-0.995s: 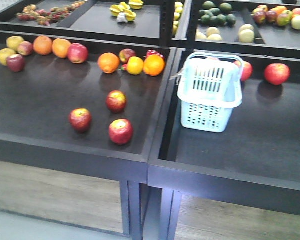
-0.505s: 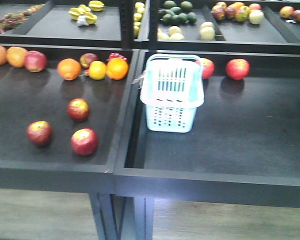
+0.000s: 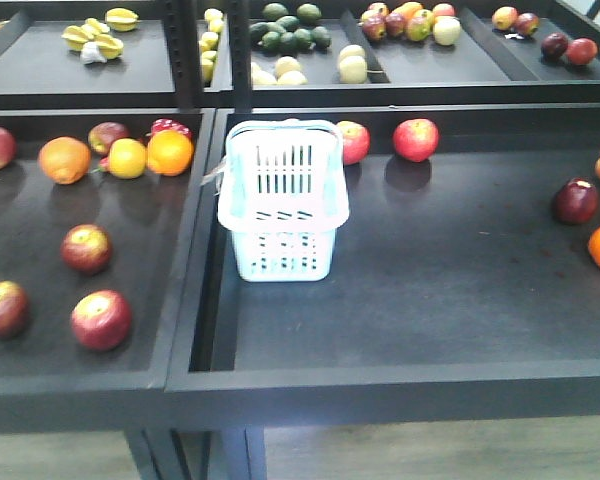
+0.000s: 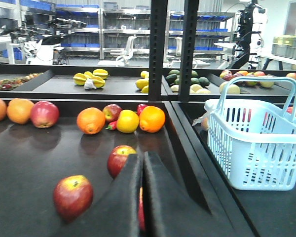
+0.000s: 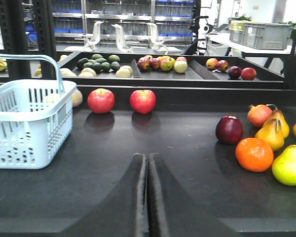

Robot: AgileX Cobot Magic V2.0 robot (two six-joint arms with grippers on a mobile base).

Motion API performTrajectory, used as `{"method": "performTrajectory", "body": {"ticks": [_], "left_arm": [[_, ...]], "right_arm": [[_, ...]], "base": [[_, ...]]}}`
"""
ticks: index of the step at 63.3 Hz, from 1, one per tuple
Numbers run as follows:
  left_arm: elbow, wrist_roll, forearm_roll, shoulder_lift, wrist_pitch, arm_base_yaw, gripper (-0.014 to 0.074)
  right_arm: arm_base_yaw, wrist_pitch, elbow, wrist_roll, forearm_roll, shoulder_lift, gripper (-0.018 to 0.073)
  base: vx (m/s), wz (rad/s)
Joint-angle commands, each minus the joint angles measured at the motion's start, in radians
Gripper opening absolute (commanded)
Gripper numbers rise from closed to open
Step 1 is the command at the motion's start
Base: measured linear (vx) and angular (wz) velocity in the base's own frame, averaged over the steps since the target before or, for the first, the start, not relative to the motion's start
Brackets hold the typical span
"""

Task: Pick three apples into basket with both arms
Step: 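Stop the base in front of the light-blue basket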

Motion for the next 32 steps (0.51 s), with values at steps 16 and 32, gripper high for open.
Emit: {"method": "performTrajectory", "body": {"ticks": [16,32], "left_arm": [[0.023,-0.002,-0.006,-0.014,-0.069,0.001,-0.0006],[0.023,-0.002,-0.006,-0.014,-0.069,0.001,-0.0006]], "right_arm": [[-0.005,-0.070,0.013,-0.009,-0.006,-0.011,-0.0005],[-0.005,-0.069,0.013,-0.009,-0.006,-0.011,-0.0005]], "base": [[0.13,-0.06],[0.14,0.04]]}}
